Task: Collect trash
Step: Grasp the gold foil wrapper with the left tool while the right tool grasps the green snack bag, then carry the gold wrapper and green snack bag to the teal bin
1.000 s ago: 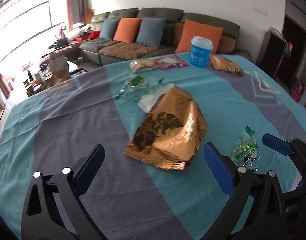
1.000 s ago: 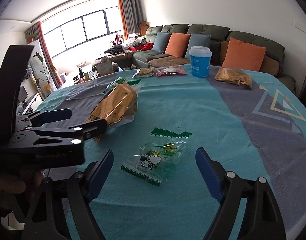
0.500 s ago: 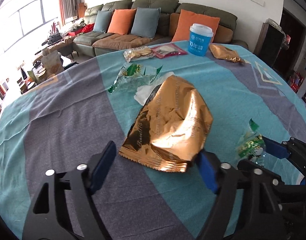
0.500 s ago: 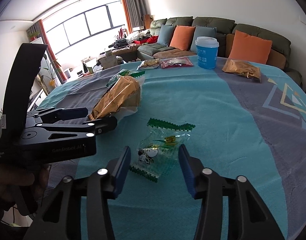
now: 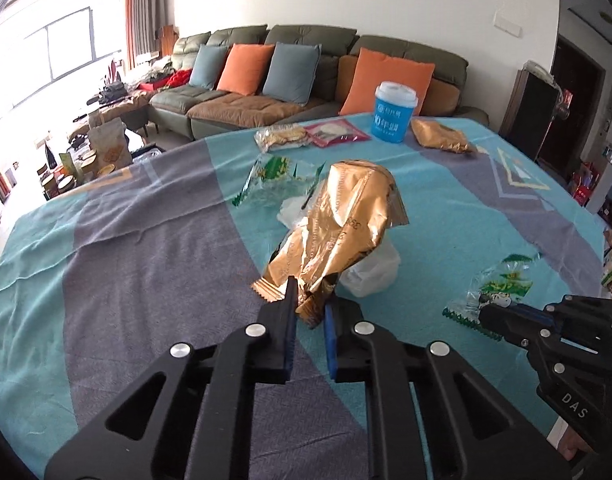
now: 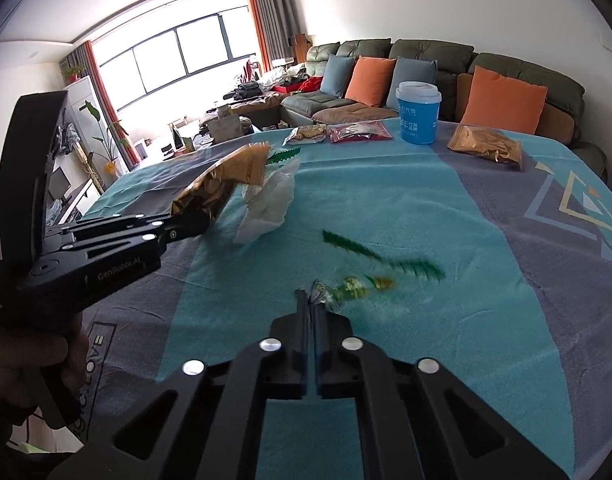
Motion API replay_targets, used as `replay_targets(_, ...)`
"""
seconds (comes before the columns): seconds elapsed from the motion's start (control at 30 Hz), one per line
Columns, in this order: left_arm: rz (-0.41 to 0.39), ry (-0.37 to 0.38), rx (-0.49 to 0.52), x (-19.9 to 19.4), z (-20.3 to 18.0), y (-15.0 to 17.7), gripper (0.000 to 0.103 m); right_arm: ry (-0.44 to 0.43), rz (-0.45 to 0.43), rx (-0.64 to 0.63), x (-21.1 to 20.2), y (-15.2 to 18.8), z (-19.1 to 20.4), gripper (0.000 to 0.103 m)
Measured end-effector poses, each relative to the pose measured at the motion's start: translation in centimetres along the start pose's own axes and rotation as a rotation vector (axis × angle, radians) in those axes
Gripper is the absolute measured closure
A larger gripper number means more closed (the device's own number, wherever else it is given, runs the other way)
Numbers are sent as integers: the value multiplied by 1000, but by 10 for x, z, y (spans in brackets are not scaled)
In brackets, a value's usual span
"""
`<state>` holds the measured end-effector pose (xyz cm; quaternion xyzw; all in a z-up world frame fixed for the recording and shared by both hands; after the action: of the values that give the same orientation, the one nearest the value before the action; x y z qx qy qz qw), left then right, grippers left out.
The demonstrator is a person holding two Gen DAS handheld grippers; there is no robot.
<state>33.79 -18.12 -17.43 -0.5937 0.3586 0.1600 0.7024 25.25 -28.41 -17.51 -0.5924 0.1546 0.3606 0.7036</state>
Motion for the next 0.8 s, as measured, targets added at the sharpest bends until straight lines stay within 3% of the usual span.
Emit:
replay_targets(0.47, -102, -16, -96, -70, 30, -1, 91, -42, -90, -57, -36, -19, 27, 102)
replay_targets(0.8, -191, -153, -232, -149, 110, 24, 91, -139, -124, -195, -47, -36, 103, 102)
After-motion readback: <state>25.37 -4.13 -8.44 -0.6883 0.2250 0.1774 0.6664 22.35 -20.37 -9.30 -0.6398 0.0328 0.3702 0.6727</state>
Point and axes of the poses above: each gripper's, at about its wrist camera, not at the fingertips, and x roughly the way its jaws point, z to its left, y to its underside, the point moved 10 cm from there along x, roughly the way its jaws point, and after that the axes turned 7 degrees about -y, right-handed, at the moved point
